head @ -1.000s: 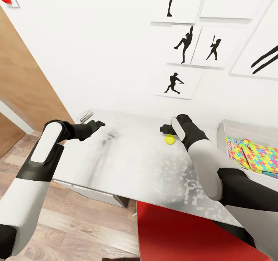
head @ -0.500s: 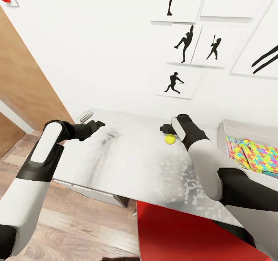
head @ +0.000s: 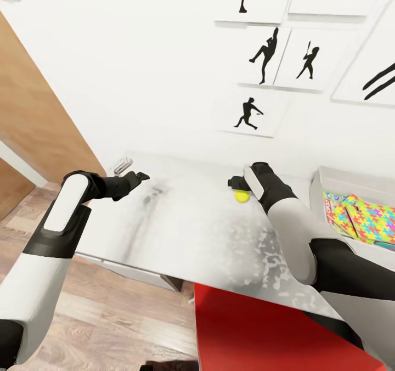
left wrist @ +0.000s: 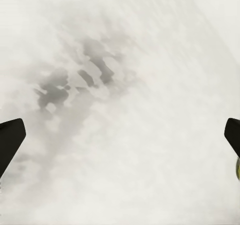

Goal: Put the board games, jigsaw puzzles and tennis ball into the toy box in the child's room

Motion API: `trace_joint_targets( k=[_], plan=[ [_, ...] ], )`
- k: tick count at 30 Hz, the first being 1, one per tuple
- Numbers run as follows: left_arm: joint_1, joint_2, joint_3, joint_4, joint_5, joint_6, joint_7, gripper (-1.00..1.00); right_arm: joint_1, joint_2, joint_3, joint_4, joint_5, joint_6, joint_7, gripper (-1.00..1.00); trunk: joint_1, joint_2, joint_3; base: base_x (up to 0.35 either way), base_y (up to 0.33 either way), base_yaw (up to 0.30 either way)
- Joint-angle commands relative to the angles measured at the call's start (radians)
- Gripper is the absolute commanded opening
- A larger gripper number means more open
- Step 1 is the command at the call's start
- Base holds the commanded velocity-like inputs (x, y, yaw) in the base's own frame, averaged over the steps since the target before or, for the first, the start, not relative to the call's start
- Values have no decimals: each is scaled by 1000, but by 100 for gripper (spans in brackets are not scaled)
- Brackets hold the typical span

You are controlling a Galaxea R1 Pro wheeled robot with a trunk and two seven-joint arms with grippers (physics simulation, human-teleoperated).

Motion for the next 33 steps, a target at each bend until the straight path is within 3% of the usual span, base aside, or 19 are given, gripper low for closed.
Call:
trace_joint_targets(
  k=[1,15,33],
  plan=[
    [-1,1,-2,-1,9,-1,10,100,-1,1,-5,-1,-11,2,-9,100,1,-2,-3,0,0,0],
    [1,1,-2,-1,9,-1,9,100,-3,0,-5,-2,-10,2,-9,100,1,-2,-26,0,0,0],
    [3,0,-2,-2,9,-1,9,100,-3,-29,-5,-23,-10,2,-9,100,1,-2,-36,0,0,0]
  ],
)
